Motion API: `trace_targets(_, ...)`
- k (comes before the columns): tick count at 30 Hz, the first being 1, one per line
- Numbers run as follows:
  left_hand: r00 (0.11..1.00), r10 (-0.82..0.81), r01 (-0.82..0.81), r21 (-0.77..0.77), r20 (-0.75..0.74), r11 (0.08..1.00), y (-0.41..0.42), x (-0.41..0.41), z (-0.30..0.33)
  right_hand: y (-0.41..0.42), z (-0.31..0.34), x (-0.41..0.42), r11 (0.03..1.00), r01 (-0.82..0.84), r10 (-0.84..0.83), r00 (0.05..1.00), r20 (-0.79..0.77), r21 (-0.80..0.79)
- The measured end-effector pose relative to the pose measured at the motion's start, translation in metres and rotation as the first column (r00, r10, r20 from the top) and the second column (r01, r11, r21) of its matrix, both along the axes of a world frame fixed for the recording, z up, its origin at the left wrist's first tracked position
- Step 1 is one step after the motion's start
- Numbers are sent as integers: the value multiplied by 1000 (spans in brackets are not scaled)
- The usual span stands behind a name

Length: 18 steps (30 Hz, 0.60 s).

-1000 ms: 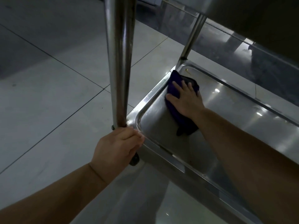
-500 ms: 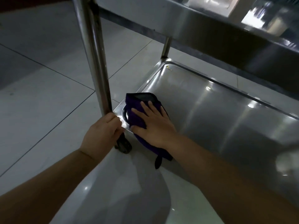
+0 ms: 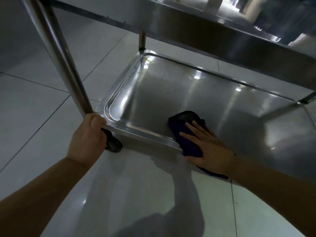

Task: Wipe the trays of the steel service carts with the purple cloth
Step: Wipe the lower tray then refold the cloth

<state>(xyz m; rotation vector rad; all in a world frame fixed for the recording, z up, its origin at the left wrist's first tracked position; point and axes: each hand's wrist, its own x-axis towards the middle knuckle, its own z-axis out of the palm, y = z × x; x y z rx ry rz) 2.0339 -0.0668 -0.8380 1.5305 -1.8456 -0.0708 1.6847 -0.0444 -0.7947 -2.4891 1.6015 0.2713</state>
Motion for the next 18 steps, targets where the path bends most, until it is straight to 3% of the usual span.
trace_targets(4, 1000, 4, -4, 10, -23, 1000, 0, 0, 0, -4, -8, 36, 997, -46, 48, 998, 34, -55)
trace_targets(12, 998, -21, 22, 15, -62, 1000, -4, 6, -5, -57, -24, 186, 980, -95, 103, 994, 35, -175)
trace_targets(18, 998, -65, 65, -14, -12, 998, -8, 15, -9, -61, -26, 195, 973, -115, 116, 993, -5, -200)
